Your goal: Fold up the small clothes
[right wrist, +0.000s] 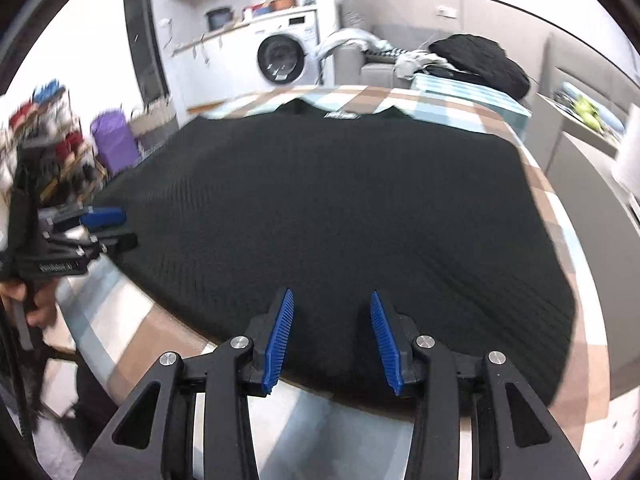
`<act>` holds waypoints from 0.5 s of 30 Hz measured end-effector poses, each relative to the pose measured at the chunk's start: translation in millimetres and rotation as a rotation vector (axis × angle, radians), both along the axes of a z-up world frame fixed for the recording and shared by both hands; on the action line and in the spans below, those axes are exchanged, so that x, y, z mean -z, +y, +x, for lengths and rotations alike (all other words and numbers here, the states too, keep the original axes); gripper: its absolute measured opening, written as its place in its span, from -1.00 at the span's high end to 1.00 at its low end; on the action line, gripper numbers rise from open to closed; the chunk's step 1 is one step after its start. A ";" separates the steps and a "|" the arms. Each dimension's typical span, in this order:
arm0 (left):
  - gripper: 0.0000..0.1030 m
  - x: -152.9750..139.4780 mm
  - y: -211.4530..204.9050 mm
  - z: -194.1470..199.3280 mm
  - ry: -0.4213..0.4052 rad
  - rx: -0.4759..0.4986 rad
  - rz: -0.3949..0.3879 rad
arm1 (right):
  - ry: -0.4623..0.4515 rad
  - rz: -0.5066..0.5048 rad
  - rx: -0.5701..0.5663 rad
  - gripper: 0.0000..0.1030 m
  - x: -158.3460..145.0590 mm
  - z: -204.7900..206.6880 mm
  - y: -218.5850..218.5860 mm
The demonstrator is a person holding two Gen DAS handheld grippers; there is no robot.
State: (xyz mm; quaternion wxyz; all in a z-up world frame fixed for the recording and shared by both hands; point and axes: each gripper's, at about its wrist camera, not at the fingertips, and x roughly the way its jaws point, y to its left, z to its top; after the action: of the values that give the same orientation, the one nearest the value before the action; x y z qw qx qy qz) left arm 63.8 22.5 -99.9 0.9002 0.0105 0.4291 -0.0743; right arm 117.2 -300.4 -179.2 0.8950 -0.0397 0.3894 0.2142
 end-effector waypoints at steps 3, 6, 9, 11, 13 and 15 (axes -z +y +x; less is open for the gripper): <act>-0.23 -0.1 2.2 0.5 0.005 0.000 -0.013 | -0.006 -0.019 -0.001 0.19 0.7 1.1 -4.1; -0.23 -0.1 3.7 0.1 0.007 0.001 -0.018 | 0.013 0.011 0.058 0.15 -0.3 3.7 -29.6; -0.24 -0.1 3.9 -0.1 0.006 0.002 -0.017 | 0.034 0.029 0.148 0.17 -2.0 6.1 -63.6; -0.24 -0.2 4.0 -0.1 0.006 0.001 -0.020 | 0.025 0.070 0.162 0.17 -9.7 6.3 -72.9; -0.24 -0.4 5.2 0.1 0.007 -0.001 -0.027 | -0.009 0.043 0.177 0.16 -17.1 11.1 -68.5; -0.24 -1.2 6.6 -1.4 0.006 -0.006 -0.031 | -0.027 0.046 0.168 0.15 -19.1 21.0 -62.9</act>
State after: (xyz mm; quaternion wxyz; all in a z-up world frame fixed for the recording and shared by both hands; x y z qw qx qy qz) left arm 62.4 29.1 -98.7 0.8990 -0.0048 0.4308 -0.0783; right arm 138.2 -363.3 -160.1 0.9156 0.0108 0.3743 0.1466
